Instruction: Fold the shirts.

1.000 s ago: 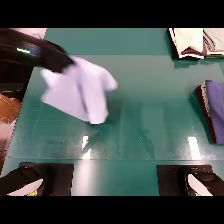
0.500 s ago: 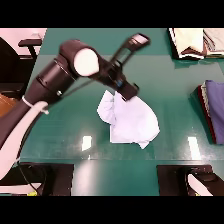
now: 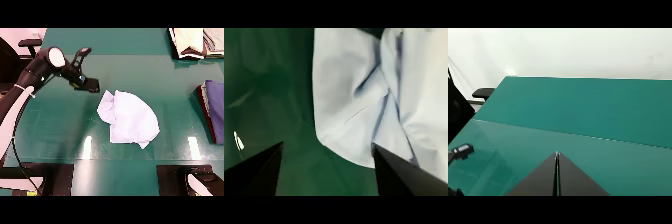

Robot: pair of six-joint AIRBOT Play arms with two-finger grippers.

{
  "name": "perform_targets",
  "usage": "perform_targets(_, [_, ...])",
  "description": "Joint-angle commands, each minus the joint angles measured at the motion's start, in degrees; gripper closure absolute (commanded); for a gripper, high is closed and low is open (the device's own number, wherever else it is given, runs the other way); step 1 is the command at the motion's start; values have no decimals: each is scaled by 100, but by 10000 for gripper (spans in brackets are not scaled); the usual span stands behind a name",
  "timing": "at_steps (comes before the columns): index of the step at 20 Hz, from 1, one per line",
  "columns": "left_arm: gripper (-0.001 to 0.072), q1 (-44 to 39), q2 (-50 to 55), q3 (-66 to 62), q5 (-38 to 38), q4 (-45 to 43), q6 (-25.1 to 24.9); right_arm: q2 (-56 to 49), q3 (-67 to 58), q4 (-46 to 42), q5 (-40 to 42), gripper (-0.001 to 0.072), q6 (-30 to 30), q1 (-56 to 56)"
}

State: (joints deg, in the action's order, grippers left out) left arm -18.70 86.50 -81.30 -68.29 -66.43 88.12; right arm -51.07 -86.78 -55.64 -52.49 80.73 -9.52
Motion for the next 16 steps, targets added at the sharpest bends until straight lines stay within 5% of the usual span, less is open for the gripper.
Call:
perform_targets(1, [67,190,2,1158,474,719,-111,0,0,2,-2,695,0,-4])
perform_targets(5, [67,155,2,1941,1008,1587,-343,0,0,7,-2,695,0,-4])
perform_targets(11, [98,-511,11,2087,1735,1622,-343,2,0,15,-20,695,0,-4])
perform_targets(13, [559,-498,9,2081,1777,1593,-302,4,0,15,-92,695,2,-4])
perform_targets(14, [680,-457,2,2081,1779,1587,-310,4,0,9,-179,694,2,-4])
perform_targets(16, [684,-289,-66,2013,1738,1554,-306,2,2,-7,-466,695,0,-4])
